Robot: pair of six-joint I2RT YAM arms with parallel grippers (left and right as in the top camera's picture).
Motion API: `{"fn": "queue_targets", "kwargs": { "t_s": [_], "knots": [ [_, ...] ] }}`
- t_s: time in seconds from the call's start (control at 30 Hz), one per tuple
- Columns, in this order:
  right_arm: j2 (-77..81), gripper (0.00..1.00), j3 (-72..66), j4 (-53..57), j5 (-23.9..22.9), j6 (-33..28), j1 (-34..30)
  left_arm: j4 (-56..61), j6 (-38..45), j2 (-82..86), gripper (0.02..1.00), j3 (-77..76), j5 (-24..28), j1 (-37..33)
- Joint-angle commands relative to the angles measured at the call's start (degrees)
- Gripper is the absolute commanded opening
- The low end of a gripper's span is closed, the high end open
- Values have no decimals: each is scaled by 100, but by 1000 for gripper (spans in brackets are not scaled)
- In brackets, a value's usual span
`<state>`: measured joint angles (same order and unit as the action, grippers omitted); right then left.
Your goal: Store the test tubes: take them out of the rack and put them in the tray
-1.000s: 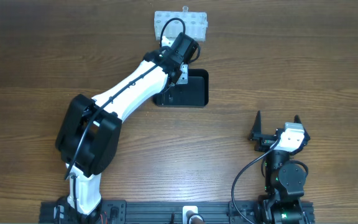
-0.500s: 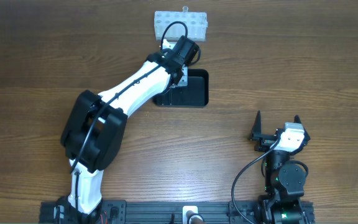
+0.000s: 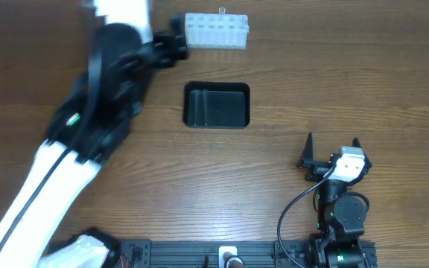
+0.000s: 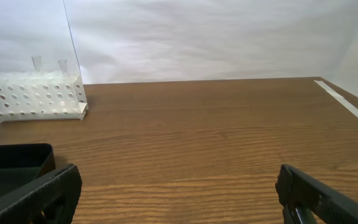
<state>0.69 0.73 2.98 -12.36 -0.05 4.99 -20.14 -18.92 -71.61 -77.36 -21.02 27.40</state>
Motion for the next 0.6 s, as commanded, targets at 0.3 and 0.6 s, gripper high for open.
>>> {"fn": "queue_targets", "kwargs": {
  "t_s": [0.3, 0.6],
  "knots": [
    [-39, 991, -44, 0, 31, -22, 31, 1025, 518, 3497, 1000, 3947, 1488, -1902],
    [-39, 993, -44, 0, 31, -22, 31, 1834, 96, 5995, 996, 6330, 2492, -2909]
  ]
}}
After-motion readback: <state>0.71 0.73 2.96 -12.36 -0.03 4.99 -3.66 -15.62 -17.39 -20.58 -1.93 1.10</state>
